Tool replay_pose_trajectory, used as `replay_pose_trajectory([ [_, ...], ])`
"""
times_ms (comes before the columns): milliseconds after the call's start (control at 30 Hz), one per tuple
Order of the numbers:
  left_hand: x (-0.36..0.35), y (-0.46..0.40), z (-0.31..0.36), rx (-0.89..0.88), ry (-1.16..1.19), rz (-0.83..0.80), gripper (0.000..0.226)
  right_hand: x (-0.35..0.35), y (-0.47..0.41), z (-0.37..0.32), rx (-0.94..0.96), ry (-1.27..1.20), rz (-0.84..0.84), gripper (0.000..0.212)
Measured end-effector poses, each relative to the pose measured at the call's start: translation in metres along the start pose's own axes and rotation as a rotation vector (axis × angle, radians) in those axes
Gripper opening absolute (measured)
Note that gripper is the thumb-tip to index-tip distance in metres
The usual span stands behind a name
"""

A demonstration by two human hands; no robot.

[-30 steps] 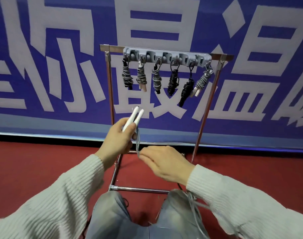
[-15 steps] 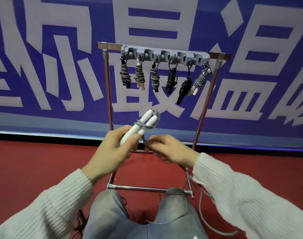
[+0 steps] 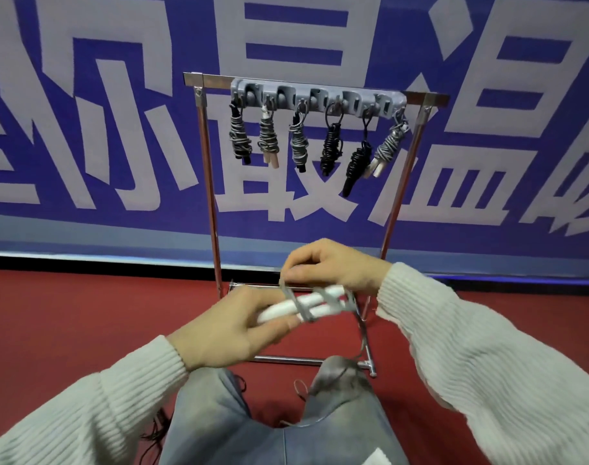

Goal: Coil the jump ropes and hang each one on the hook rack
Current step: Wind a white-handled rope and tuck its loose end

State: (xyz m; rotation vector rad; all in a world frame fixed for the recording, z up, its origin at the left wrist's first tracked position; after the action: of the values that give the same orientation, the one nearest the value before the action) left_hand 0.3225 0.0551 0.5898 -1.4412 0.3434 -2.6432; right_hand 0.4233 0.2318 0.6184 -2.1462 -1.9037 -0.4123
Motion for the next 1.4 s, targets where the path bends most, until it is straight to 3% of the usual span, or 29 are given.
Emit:
replay_pose_trajectory([
  [67,0.012,-0.001,0.001,0.132,0.317,0.207,0.032,-0.016,0.007,0.02,-0.066,-0.222,0.058,0.024],
  [133,0.016,-0.008,-0.013,0.292,0.442,0.371,0.031,-0.035,0.012,0.035,-0.173,-0.361,0.114,0.039],
  [167,0.014,-0.012,-0.024,0.373,0.484,0.419,0.028,-0.043,0.015,0.039,-0.161,-0.324,0.135,0.042],
  [233,0.007,-0.019,-0.047,0.505,0.489,0.443,0.025,-0.051,0.02,0.036,-0.062,0.009,0.159,0.038],
  [300,-0.004,-0.021,-0.063,0.496,0.111,0.372,0.023,-0.049,0.021,0.025,-0.003,0.422,0.147,0.031],
  [367,-0.018,-0.019,-0.067,0.377,-0.349,0.22,0.017,-0.038,0.017,0.007,0.043,0.681,0.128,0.03],
  [467,-0.033,-0.012,-0.041,0.097,-0.482,0.039,0.02,-0.01,0.004,-0.011,0.038,0.624,0.053,0.028],
  [567,-0.023,-0.003,-0.011,-0.078,-0.234,0.07,0.004,0.004,0.002,-0.005,-0.033,0.186,0.023,0.027],
  [700,-0.005,0.0,-0.007,0.122,0.314,0.297,0.017,-0.023,0.014,0.024,-0.117,-0.234,0.106,0.041],
  [767,-0.007,-0.005,-0.01,0.237,0.566,0.36,0.022,-0.041,0.017,0.031,-0.205,-0.313,0.139,0.041],
  [833,-0.012,-0.012,-0.016,0.384,0.687,0.402,0.027,-0.054,0.017,0.033,-0.153,-0.153,0.18,0.041],
  [900,-0.015,-0.017,-0.031,0.492,0.522,0.45,0.019,-0.055,0.018,0.034,-0.062,0.279,0.177,0.029],
  [967,-0.016,-0.017,-0.05,0.468,-0.028,0.42,0.018,-0.047,0.018,0.03,-0.031,0.711,0.148,0.021],
  [1000,-0.018,-0.017,-0.057,0.416,-0.295,0.33,0.023,-0.038,0.015,0.023,-0.016,0.848,0.156,0.019],
  [1067,-0.024,-0.017,-0.055,0.305,-0.567,0.135,0.035,-0.019,0.01,0.002,0.004,0.94,0.14,0.017],
  [1133,-0.028,-0.017,-0.039,0.137,-0.584,-0.047,0.028,-0.006,0.005,-0.012,-0.028,0.743,0.027,0.01],
  [1200,-0.028,-0.012,-0.022,-0.017,-0.422,-0.161,0.02,0.002,0.004,-0.014,-0.079,0.427,-0.087,0.008],
  [1267,-0.02,-0.004,-0.01,-0.003,-0.075,-0.122,0.024,0.002,0.009,-0.005,-0.083,0.119,-0.079,0.01],
  [1400,0.005,-0.005,-0.005,0.189,0.713,0.297,0.029,-0.032,0.019,0.042,-0.168,-0.334,0.073,0.031],
])
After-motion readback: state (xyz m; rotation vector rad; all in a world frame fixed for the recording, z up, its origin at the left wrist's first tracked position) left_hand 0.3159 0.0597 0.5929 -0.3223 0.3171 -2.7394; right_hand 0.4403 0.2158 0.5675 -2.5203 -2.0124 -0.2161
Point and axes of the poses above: each hand's wrist, its own y-axis away from the middle knuckle, its own x-axis out of the back of the hand, z = x × y, the point moved 2 cm from there along -y, towards the middle knuckle, and after that the axes turned 15 degrees about -y, right-handed, at the moved point
